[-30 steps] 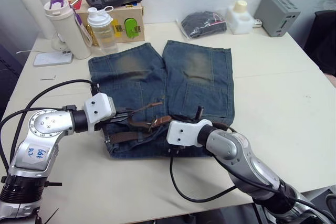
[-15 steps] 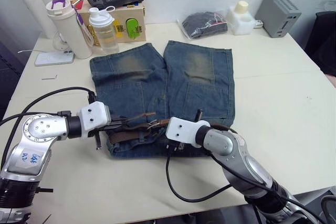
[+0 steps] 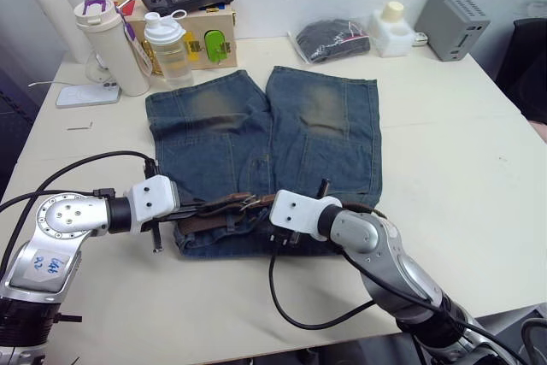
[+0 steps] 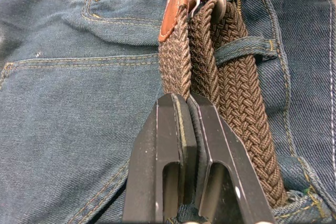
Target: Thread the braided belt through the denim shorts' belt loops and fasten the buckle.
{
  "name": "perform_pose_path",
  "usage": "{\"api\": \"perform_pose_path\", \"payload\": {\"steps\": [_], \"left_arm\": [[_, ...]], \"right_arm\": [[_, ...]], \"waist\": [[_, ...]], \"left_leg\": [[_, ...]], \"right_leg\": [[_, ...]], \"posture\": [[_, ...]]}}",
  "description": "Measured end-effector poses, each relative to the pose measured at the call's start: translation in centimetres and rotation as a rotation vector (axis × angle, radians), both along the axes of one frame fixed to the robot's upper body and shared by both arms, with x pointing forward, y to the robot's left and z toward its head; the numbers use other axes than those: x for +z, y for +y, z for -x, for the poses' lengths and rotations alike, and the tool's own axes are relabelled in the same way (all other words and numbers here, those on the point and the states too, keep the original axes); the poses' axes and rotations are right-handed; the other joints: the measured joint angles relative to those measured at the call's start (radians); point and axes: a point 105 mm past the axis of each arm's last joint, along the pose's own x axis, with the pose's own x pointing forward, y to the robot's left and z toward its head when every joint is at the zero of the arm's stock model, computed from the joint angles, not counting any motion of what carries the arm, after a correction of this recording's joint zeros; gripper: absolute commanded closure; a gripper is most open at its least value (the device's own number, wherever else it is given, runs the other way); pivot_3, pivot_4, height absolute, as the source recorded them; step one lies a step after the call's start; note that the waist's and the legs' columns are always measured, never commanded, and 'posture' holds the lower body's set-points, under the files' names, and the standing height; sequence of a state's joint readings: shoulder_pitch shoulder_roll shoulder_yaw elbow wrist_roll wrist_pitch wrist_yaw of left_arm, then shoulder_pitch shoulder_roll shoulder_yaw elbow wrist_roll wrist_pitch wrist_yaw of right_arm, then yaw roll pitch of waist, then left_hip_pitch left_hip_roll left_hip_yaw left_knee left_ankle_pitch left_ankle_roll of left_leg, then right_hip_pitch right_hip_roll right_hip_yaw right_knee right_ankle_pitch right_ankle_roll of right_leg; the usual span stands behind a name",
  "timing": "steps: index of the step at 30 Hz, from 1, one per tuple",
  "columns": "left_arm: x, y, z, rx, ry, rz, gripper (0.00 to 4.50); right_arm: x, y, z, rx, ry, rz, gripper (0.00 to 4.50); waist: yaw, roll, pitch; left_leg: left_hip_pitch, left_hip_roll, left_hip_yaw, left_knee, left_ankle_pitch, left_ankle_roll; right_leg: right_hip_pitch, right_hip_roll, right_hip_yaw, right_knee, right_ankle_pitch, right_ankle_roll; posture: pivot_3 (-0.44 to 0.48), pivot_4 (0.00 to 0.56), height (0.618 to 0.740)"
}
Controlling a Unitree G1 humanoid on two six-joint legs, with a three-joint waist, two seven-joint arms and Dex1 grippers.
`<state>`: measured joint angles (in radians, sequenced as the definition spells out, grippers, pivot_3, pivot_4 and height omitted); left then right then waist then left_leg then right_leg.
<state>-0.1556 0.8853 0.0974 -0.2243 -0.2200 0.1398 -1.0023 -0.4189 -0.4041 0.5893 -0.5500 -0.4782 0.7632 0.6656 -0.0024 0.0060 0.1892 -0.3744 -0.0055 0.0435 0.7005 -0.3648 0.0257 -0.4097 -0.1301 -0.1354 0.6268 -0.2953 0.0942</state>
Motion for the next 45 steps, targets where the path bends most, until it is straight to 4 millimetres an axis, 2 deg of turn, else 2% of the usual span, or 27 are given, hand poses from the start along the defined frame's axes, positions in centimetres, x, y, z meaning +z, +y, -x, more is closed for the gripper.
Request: {"api": "perform_pose_path", "payload": {"steps": [13,21,27,34,40,45], "left_arm": [[0.3,-0.4,0.0,-0.055,-0.016,-0.046,4.50],[0.3,-0.3,-0.2,-0.056,-0.028,-0.054,4.50],[0.9,-0.9,-0.5,-0.087,-0.056,-0.059,4.50],[0.8,-2.0,-0.5,-0.144,-0.058,-0.070,4.50],[-0.1,-3.5,-0.7,-0.155,-0.055,-0.014,4.50],[0.5,-6.4,-2.5,-0.125,-0.086,0.129,4.50]], "right_arm": [[1.2,0.2,-0.5,0.016,-0.082,0.026,4.47],[1.2,0.4,-0.4,0.044,-0.115,0.057,4.47],[0.9,0.5,-0.4,0.062,-0.114,0.074,4.47],[0.9,0.7,-0.4,0.072,-0.118,0.080,4.47],[0.9,0.7,-0.3,0.075,-0.117,0.084,4.47],[0.7,0.4,-0.4,0.073,-0.095,0.094,4.47]], "waist": [[0.000,0.000,0.000],[0.000,0.000,0.000],[0.000,0.000,0.000],[0.000,0.000,0.000],[0.000,0.000,0.000],[0.005,-0.001,-0.001]], "left_leg": [[0.000,0.000,0.000,0.000,0.000,0.000],[0.000,0.000,0.001,0.000,0.000,0.000],[0.000,0.000,0.001,0.000,0.000,0.000],[0.000,0.000,0.001,0.000,0.000,0.000],[0.000,0.000,0.001,0.001,0.000,0.000],[0.000,-0.002,0.001,0.003,0.000,0.001]], "right_leg": [[0.000,0.001,0.000,0.000,0.000,0.000],[0.000,0.001,0.000,0.001,0.000,0.000],[0.000,0.001,0.000,0.001,0.000,0.000],[0.000,0.002,0.000,0.001,0.000,0.000],[0.000,0.003,0.000,0.001,0.000,0.000],[0.000,0.002,0.000,0.002,0.000,0.001]], "posture": [[0.000,0.150,0.690],[0.000,0.150,0.690],[0.000,0.150,0.690],[0.000,0.150,0.690],[0.000,0.150,0.690],[0.000,0.150,0.690]]}}
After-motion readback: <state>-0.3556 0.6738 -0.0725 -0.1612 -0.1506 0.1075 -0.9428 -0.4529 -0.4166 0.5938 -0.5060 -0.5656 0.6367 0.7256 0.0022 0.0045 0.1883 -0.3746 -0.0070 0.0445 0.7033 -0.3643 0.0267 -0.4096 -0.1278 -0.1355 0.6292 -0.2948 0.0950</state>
